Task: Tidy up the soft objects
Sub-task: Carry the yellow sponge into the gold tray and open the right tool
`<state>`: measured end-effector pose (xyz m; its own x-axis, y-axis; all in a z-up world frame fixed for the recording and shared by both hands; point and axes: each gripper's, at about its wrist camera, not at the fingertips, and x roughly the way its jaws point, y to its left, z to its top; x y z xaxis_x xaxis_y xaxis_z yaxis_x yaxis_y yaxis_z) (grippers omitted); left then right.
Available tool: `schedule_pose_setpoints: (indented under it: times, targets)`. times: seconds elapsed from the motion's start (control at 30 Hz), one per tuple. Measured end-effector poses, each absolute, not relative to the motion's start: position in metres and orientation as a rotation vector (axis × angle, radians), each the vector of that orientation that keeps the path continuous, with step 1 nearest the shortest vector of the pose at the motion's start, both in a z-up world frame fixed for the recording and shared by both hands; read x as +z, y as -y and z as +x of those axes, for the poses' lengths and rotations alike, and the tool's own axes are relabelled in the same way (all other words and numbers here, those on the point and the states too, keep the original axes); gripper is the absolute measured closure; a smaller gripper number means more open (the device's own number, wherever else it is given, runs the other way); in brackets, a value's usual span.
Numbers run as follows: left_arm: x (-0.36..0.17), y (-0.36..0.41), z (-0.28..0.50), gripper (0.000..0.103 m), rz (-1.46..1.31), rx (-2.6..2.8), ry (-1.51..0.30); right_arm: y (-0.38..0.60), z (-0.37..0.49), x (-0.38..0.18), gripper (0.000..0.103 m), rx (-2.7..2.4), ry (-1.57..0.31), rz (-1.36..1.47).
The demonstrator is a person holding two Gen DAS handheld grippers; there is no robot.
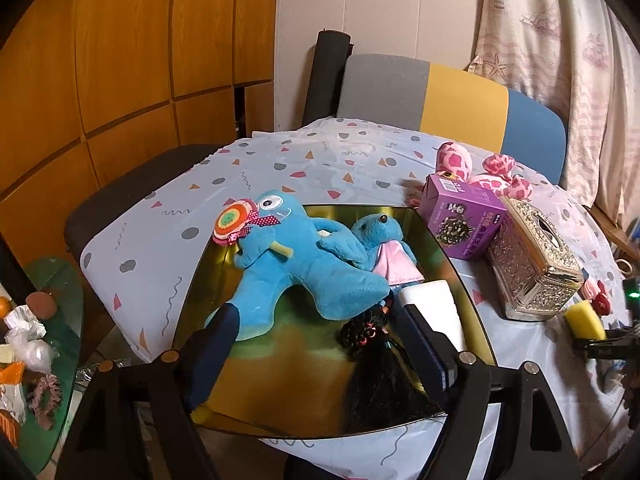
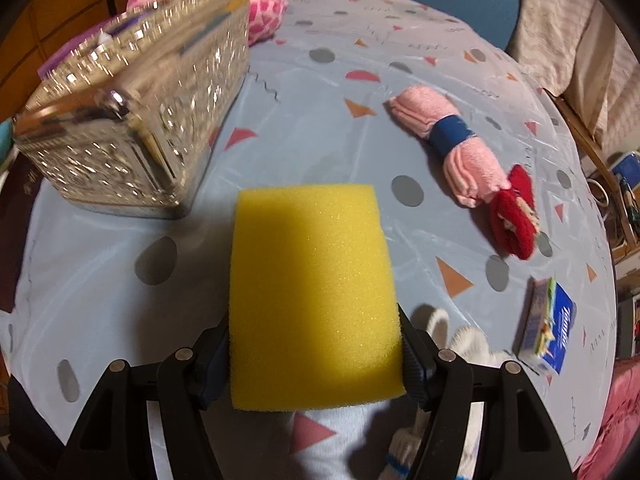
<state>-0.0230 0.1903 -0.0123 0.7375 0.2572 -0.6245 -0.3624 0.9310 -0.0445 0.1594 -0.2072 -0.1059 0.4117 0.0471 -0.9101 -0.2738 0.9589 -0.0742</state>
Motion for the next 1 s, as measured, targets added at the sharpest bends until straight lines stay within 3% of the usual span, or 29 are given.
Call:
schedule_pose_setpoints:
  times: [0.33, 0.53, 1.0]
  targets:
    - [-0.015, -0.189, -0.023, 0.011, -0.169, 0.344, -0.66, 0.216, 0.13, -0.032, 0.033, 0.213, -0.902, -0.083]
    - [-0.016, -0.191, -0.024, 0.004, -0.179, 0.354, -0.66, 0.173, 0.102, 0.016, 0.033, 0.367, -0.768, -0.084]
    - [-0.017, -0.204, -0.036, 0.0, -0.187, 0.386, -0.646, 0.015, 0.079, 0.013, 0.033, 0.755, -0.834, -0.17]
